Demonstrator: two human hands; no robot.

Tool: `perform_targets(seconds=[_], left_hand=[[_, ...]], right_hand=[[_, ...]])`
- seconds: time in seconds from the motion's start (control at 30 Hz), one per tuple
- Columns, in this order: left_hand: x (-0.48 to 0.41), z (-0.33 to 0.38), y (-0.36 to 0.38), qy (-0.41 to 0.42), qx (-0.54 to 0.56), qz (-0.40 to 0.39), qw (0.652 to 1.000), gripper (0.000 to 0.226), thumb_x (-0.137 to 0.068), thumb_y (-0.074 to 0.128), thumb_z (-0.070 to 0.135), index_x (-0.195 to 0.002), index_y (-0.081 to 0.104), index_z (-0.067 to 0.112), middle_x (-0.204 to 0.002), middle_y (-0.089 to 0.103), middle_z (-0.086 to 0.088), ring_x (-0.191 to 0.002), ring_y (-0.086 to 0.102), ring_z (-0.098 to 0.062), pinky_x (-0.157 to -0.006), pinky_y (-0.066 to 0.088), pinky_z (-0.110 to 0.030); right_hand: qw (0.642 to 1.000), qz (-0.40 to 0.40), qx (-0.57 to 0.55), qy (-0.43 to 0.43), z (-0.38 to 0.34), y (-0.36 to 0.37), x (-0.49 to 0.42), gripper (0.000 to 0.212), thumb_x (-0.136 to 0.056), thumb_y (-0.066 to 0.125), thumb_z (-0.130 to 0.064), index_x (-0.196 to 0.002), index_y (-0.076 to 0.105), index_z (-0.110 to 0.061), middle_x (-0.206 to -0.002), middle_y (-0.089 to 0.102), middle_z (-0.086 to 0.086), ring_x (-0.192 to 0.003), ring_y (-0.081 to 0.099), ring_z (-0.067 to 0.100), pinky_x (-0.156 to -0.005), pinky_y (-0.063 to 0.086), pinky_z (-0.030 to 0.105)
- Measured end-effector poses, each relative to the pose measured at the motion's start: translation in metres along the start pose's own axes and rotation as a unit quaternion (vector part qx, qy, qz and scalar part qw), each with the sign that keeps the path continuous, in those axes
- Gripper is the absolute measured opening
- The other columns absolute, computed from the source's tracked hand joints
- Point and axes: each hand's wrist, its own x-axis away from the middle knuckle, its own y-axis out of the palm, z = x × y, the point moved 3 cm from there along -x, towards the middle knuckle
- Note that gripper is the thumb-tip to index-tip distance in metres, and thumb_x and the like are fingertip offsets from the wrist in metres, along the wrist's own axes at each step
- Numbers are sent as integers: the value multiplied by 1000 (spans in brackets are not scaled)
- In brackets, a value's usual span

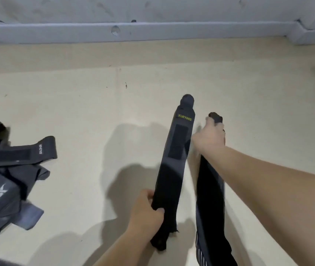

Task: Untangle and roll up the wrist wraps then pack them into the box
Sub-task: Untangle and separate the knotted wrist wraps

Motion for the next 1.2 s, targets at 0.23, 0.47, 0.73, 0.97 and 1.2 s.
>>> perform_targets(seconds=[0.23,0.47,0.73,0.97,1.2], left_hand=[[1,4,15,63,-109,-32,991,59,-90,56,18,-143,43,42,-124,67,16,-112,65,-13,-98,54,-34],[7,-12,-7,104,-167,-66,978,53,-102,50,44,-154,40,42,-141,61,13,-129,58,-15,-113,45,-38],[41,-77,-138,22,-157,135,978,24,-102,50,26,-120,66,27,-113,69,3,-100,63,-20,-97,52,-32],[45,-108,-247,118,-346,390,845,33,-78,75,12,-109,67,20,-117,55,-5,-99,54,-33,-81,44,-44],[5,-119,-310,-106,-455,248,849,82,-92,69,25,-155,20,46,-159,14,-3,-138,28,-33,-99,40,-45]], right_hand=[[910,-160,267,-273,26,76,67,67,-104,51,-52,-161,21,-37,-175,-7,8,-161,-11,33,-128,17,50],[893,-105,325,-294,20,74,67,48,-106,46,-47,-150,34,-32,-169,15,15,-158,10,38,-124,23,51],[880,-253,240,-323,-86,144,171,26,-103,45,-36,-120,56,-20,-124,54,4,-123,50,28,-95,45,36],[908,-292,149,-262,-91,188,216,46,-104,43,-42,-148,52,-30,-151,51,-3,-137,51,24,-115,41,41],[890,-262,176,-330,-110,195,218,42,-107,43,-38,-145,56,-27,-145,55,1,-134,51,25,-110,42,37]])
